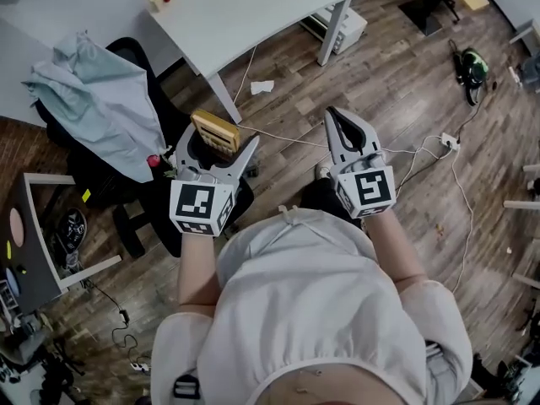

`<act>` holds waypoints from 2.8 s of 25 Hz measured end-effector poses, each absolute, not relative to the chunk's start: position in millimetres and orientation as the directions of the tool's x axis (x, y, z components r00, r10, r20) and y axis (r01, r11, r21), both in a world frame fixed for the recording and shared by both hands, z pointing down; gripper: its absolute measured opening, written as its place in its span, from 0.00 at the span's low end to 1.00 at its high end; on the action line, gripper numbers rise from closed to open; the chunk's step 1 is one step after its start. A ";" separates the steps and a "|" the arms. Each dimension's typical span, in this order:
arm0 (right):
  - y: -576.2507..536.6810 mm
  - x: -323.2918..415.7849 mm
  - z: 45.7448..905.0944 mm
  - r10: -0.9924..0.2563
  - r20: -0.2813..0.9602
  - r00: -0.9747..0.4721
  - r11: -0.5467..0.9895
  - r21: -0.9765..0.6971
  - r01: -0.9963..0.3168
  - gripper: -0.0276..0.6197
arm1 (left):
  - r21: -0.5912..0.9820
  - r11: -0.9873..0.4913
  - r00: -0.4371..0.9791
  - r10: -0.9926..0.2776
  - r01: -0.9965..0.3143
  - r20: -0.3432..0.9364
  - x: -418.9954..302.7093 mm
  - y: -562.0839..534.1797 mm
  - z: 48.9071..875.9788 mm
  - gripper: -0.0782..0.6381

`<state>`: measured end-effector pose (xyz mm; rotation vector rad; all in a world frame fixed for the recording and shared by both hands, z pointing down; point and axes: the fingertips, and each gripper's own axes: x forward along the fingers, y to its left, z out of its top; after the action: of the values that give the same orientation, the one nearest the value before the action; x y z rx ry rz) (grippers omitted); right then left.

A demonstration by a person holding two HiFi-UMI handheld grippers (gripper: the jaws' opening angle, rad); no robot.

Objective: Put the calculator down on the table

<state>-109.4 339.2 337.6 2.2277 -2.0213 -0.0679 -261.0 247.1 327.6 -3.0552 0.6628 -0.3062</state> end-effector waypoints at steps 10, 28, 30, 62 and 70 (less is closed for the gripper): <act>264.3 69.2 338.0 -0.991 0.128 -0.050 0.066 0.119 -0.991 0.05 | 0.000 -0.848 0.828 -0.519 -0.531 0.211 -98.3 188.3 321.4 0.69; 113.2 182.4 357.5 -0.963 0.169 -0.209 0.226 0.084 -0.971 0.05 | 0.015 -0.782 0.752 -0.594 -0.623 0.285 23.6 68.9 355.3 0.69; 85.3 182.9 360.6 -0.956 0.183 -0.228 0.248 0.094 -0.964 0.05 | 0.020 -0.775 0.746 -0.601 -0.632 0.286 28.4 41.3 359.3 0.69; -273.0 173.1 494.0 -0.743 0.430 -0.512 0.550 -0.044 -0.834 0.05 | 0.161 -0.467 0.437 -0.575 -0.870 0.691 25.2 -266.6 564.4 0.69; -316.2 181.9 519.5 -0.673 0.460 -0.579 0.618 -0.080 -0.782 0.05 | 0.123 -0.373 0.313 -0.507 -0.920 0.803 39.1 -295.9 609.3 0.69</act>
<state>181.9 -316.2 519.5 1.1603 -2.4580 0.3878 39.1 -295.9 609.3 -2.9578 1.8605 -1.3569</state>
